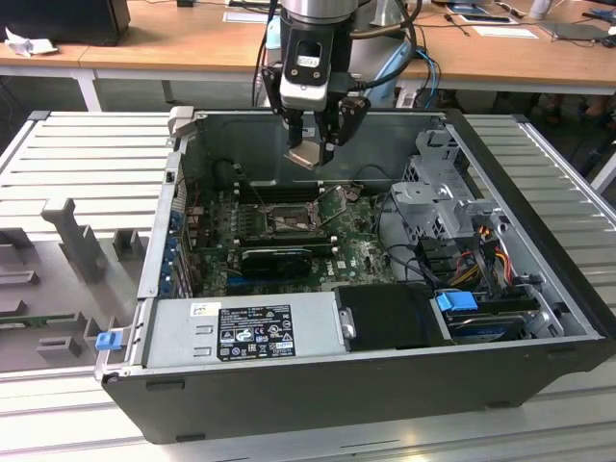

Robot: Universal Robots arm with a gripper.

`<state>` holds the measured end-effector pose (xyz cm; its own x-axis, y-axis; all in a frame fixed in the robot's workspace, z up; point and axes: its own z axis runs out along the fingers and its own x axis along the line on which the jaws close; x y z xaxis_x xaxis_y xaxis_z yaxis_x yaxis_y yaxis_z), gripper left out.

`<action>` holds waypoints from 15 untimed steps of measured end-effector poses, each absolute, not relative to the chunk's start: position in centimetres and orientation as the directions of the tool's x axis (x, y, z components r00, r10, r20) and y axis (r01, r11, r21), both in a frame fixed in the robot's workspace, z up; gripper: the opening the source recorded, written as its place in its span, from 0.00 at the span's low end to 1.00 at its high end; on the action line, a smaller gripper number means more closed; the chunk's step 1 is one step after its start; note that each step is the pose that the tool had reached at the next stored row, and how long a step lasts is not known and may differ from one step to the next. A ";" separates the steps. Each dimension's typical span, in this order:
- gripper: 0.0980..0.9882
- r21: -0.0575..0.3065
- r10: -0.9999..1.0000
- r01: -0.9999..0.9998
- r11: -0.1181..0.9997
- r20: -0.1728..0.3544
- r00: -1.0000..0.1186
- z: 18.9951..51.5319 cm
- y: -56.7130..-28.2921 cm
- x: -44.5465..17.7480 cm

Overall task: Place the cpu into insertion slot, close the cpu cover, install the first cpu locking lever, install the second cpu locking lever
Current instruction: 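Place the cpu into insertion slot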

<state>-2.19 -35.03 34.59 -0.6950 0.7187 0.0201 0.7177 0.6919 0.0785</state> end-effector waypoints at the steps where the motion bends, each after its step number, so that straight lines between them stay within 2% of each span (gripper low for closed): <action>1: 0.48 0.078 0.738 0.736 0.672 0.020 -0.675 34.6 -35.0 -2.2; 15: 0.48 0.078 0.891 0.889 0.451 0.020 -0.454 34.3 -35.0 -2.2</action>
